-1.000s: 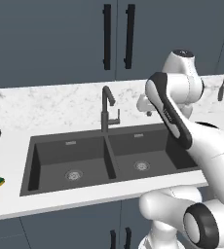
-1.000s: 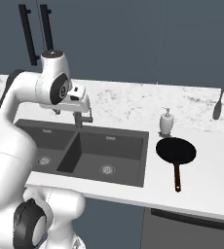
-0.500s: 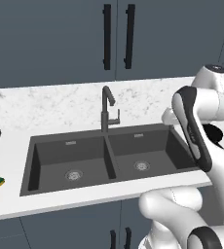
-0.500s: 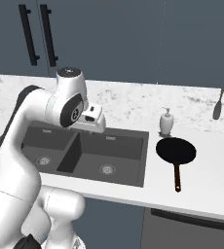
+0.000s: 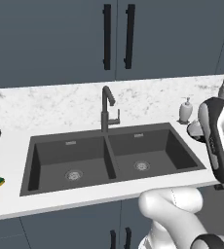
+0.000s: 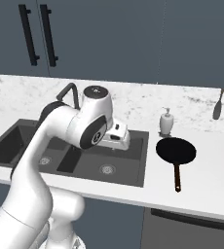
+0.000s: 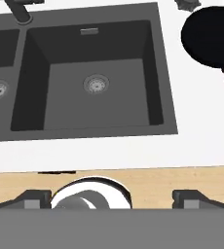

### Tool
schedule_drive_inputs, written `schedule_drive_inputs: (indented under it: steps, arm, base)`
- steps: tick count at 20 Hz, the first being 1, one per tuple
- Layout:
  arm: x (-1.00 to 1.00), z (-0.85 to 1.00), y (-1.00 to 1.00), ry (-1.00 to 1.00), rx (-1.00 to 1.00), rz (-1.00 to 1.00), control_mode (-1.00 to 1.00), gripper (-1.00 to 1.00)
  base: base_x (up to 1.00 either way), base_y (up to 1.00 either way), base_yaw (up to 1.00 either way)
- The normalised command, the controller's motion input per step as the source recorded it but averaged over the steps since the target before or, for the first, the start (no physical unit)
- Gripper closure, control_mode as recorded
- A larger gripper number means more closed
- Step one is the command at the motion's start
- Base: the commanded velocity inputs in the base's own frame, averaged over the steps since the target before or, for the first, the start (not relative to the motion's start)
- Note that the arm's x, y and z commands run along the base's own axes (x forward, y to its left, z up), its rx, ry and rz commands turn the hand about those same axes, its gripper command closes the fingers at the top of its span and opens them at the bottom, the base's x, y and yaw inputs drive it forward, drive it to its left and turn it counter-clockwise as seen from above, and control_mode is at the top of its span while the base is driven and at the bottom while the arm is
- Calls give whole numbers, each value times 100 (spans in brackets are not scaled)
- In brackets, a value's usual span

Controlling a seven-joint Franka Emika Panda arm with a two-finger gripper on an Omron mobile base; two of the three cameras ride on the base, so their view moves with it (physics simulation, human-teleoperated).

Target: Pick the pan and sponge and place them into the sink. Then turn on the water.

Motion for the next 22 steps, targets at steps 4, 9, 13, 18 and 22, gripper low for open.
schedule_drive_inputs:
  steps: [4,9,13,18,22]
  arm:
    - [-6,-46,-99,0,0,-2,-100,-100]
    - [1,-36,-93,0,1,-6,-100,-100]
    - [9,-35,-82,6,5,-2,-100,-100]
    - [22,-19,-96,12,2,0,-100,-100]
    - [32,-12,-86,14,1,0,-100,-100]
  base:
    - [0,0,0]
    - [0,0,0]
    - [0,0,0]
    - [0,0,0]
    - [0,0,0]
